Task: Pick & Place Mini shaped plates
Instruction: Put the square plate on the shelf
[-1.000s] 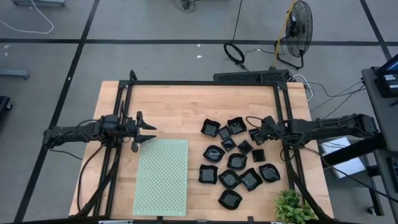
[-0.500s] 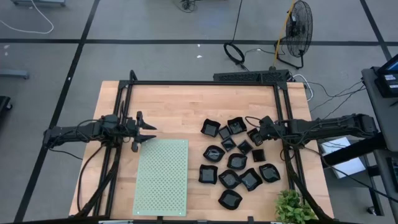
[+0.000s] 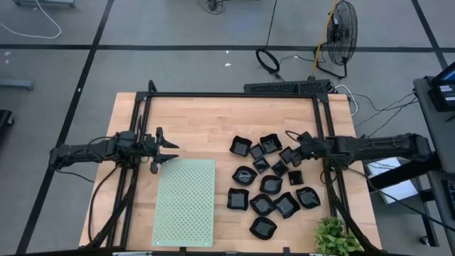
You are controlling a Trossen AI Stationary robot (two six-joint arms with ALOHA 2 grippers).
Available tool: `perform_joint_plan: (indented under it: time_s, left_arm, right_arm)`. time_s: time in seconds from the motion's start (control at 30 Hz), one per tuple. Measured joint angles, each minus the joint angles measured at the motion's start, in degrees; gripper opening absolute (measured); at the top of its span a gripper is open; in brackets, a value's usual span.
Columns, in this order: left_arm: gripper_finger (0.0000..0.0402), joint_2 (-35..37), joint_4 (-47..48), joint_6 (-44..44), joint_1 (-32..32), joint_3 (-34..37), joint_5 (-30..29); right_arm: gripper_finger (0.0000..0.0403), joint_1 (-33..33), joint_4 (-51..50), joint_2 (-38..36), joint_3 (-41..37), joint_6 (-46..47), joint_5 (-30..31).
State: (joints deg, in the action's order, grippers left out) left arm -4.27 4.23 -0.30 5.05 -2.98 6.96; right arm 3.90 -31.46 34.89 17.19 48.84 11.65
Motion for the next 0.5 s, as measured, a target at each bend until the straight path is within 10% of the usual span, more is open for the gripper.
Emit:
perform_joint_plan:
  time_s: [0.5]
  left_arm:
    - [0.0170,0.0,0.0,0.0,0.0,0.0,0.0]
  right_arm:
    - [0.0000,0.0,10.6,-6.4,0.0,-9.9,0.1]
